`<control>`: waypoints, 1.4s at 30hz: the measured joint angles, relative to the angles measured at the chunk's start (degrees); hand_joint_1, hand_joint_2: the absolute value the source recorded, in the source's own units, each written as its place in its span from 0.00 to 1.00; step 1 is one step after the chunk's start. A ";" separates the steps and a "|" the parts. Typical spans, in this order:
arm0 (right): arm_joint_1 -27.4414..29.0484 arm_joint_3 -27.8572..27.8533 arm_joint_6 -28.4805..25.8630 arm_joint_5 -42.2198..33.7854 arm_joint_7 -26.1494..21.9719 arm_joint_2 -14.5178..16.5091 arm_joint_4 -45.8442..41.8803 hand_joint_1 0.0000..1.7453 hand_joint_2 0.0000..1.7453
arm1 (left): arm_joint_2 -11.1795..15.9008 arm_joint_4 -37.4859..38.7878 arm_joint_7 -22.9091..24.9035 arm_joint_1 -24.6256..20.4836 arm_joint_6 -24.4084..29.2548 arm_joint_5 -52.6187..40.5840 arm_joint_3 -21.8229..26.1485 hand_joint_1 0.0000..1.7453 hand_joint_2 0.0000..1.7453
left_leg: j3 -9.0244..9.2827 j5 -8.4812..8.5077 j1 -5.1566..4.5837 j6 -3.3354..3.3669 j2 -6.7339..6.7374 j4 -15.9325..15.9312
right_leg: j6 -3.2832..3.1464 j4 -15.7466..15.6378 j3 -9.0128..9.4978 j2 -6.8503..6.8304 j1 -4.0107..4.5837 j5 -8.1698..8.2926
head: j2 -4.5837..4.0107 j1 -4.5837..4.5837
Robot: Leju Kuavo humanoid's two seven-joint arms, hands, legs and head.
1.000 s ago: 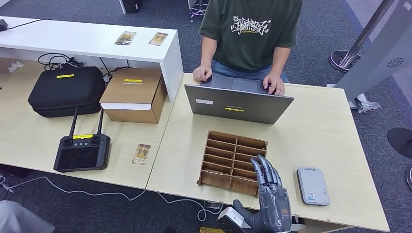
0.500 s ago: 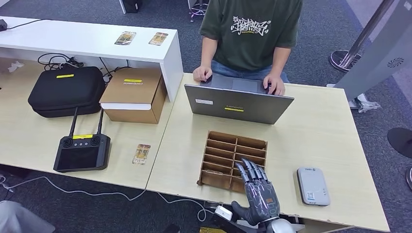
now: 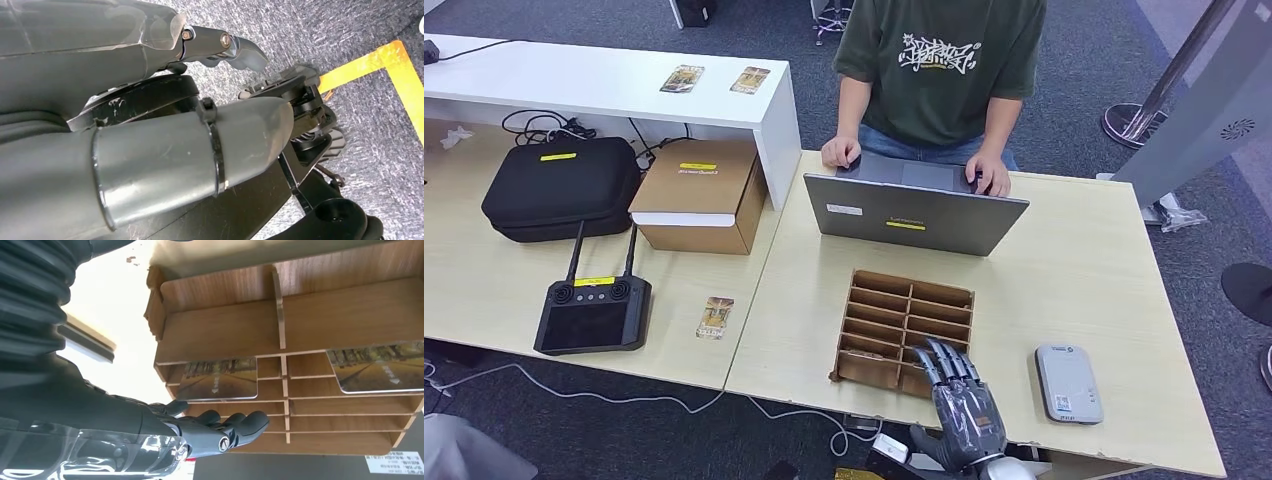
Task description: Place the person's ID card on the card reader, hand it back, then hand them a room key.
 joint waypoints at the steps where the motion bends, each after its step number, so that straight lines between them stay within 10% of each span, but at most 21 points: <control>1: 0.07 0.01 -0.15 0.14 0.15 -0.07 -0.26 0.00 1.00 | 0.04 0.00 0.09 -0.02 -0.09 0.01 -0.05 0.00 0.00 | 0.00 0.00 0.00 0.00 0.00 0.00 | 0.00 0.00 0.00 0.00 0.00 0.00 | 0.00 0.00; 42: -2.22 0.01 -2.63 -0.65 -1.31 -0.03 -3.81 0.00 1.00 | 1.59 0.00 1.06 -0.47 -5.25 -0.79 -2.48 0.00 0.00 | 0.01 0.02 0.00 -0.02 0.02 0.00 | 0.00 0.01 0.01 0.00 0.00 0.00 | 0.00 0.00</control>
